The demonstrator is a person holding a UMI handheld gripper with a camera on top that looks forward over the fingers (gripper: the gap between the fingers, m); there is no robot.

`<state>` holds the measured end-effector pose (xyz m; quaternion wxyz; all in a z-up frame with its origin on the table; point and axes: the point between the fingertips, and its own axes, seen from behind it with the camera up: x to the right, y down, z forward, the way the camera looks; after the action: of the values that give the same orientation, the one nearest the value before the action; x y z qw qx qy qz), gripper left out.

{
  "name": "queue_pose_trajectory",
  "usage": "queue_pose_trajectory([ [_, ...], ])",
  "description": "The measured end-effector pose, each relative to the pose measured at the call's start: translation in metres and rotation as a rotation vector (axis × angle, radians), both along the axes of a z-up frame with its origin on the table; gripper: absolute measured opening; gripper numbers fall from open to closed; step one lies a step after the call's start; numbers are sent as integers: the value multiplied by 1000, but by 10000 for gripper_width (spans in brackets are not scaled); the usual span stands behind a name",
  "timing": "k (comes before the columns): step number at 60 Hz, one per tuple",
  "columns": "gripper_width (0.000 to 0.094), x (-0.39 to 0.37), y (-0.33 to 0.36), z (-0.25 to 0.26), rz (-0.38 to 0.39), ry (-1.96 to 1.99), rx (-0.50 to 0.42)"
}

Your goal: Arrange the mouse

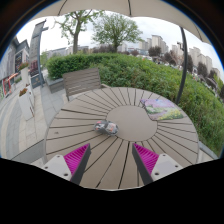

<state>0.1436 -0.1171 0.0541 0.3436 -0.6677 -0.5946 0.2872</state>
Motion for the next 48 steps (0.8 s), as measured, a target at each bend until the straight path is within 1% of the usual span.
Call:
queue_pose_trajectory([
  [3,858,-13,2,-8,10,5,-2],
  [14,858,-59,13,-42,6,4,5],
  [25,856,-94,22,-62,18,6,-3],
  [36,861,-121,27,-66,17,11,-32],
  [48,860,-153,42,-69,-18,11,-39],
])
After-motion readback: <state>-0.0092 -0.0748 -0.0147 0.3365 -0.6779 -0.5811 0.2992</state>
